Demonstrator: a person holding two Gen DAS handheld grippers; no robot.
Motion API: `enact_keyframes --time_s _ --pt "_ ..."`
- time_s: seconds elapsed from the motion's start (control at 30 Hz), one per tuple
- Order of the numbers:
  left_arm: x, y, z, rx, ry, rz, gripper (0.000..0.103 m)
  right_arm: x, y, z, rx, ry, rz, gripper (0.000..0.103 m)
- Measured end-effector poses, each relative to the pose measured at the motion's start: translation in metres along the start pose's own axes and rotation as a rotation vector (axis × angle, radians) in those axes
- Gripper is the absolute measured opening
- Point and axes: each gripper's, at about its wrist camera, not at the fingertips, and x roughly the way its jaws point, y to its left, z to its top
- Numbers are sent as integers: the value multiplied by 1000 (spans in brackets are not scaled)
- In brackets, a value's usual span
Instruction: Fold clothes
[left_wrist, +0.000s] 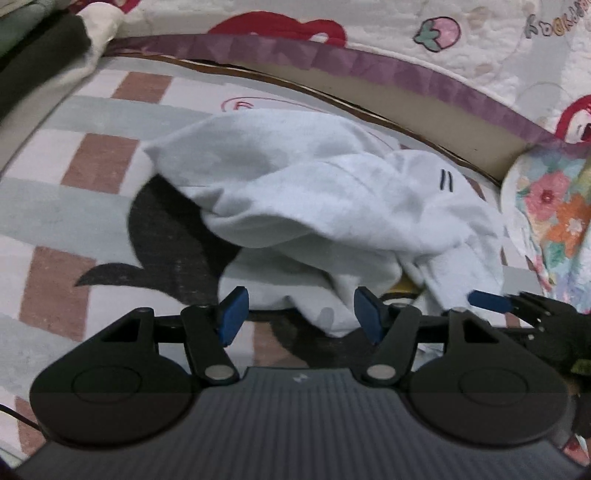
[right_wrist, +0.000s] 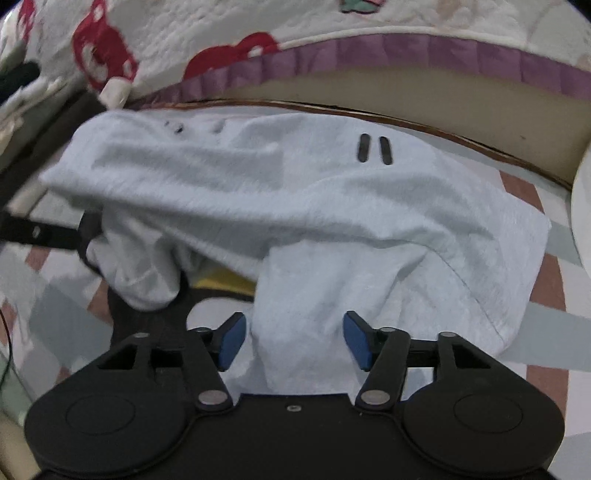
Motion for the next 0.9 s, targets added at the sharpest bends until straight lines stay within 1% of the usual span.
enact_keyframes --time_s 0.07,0.13,0.2,0.23,0.27,0.3,0.4,0.47,0.6,0.67,0.77,0.83,0.87,0.9 --pt "-3 -2 0 29 -21 -7 62 1 5 -3 -26 12 -21 69" --pt "-6 -3 2 41 -49 -16 62 10 2 -3 -35 23 -81 70" --pt "-9 -4 6 44 -79 -22 62 19 -1 -4 -44 30 -140 68" --pt "-11 -4 7 46 -95 -25 62 18 -5 -2 -42 10 -154 48" --pt "-12 -5 9 47 -110 -29 62 17 -9 -1 -40 -10 -169 7" --pt "-14 -5 11 49 -125 -32 62 16 -13 1 -35 -31 -183 2" --pt "-19 -6 16 53 -171 -41 62 -12 -33 15 42 -136 -207 2" --pt "-22 -7 20 57 -201 -48 62 -31 -43 23 62 -197 -271 2" --pt "-28 -8 27 63 -262 -60 62 -71 -64 36 112 -320 -427 2" --pt "-31 -10 30 72 -286 -67 63 -87 -76 43 145 -374 -476 1" --pt "-30 -13 28 77 -261 -64 64 -116 -85 51 168 -453 -567 1" --pt "-29 -15 23 85 -239 -80 66 -138 -90 57 179 -512 -622 1" --pt "-27 -18 22 105 -225 -84 68 -150 -93 60 189 -539 -644 1" --pt "-24 -22 20 133 -209 -82 69 -161 -97 62 196 -563 -669 1"
